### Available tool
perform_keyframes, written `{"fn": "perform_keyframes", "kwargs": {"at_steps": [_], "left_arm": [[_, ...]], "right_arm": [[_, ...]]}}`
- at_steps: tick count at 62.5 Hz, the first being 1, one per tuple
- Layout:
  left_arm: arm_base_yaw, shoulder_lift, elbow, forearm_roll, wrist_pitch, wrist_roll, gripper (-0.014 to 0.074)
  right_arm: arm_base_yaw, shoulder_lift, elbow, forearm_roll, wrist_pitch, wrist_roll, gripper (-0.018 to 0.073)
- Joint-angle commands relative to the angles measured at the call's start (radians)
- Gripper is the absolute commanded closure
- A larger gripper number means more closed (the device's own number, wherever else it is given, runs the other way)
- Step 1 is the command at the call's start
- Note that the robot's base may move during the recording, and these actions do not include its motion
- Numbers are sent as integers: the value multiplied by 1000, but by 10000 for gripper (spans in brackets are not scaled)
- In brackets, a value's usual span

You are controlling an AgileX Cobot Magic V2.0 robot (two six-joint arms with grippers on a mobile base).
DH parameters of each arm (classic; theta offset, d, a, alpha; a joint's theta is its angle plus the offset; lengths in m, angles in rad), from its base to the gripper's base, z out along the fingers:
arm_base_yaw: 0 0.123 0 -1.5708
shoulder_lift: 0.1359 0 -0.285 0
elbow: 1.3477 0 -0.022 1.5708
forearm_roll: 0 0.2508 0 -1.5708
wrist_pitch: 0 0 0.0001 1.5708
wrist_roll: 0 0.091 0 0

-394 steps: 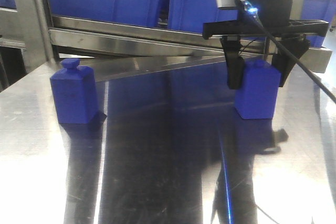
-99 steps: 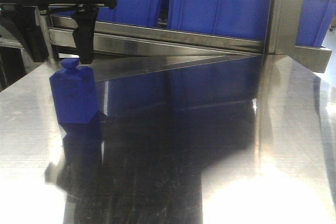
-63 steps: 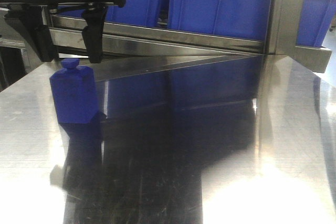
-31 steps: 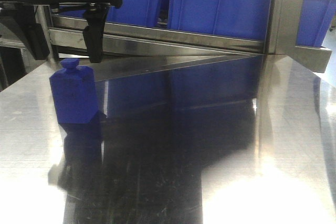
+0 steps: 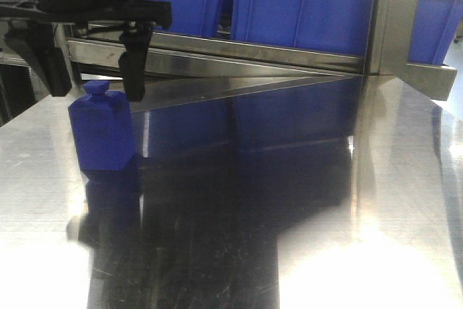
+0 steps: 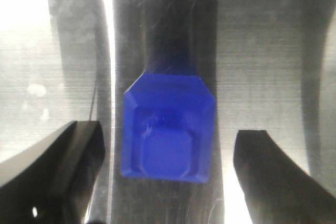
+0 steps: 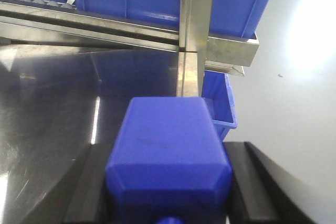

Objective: Pick and sort blue part to right shelf
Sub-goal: 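Lower the left gripper over the blue bottle-shaped part and close, then lift the blue bottle-shaped part with the left gripper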

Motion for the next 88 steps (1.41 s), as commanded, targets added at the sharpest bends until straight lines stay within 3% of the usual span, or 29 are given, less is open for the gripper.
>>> {"fn": "perform_keyframes", "kwargs": {"at_steps": [1, 35, 55, 76, 83, 88], "left_arm": [[2, -34, -31, 2, -7, -13, 39], [2, -27, -20, -16, 6, -13, 47], [2, -27, -15, -18, 5, -13, 271], [5, -64, -15, -22, 3, -10, 299], [24, -107, -15, -78, 1, 54, 299], [42, -147, -15, -120, -11, 145, 299]], "right_arm": [[-4, 2, -28, 3, -89, -8, 177], [-4, 2, -28, 3, -89, -8, 177], [-4, 2, -28, 3, -89, -8, 177], [-4, 2, -28, 3, -89, -8, 177], [-4, 2, -28, 3, -89, -8, 177], [-4, 2, -28, 3, -89, -8, 177]]}}
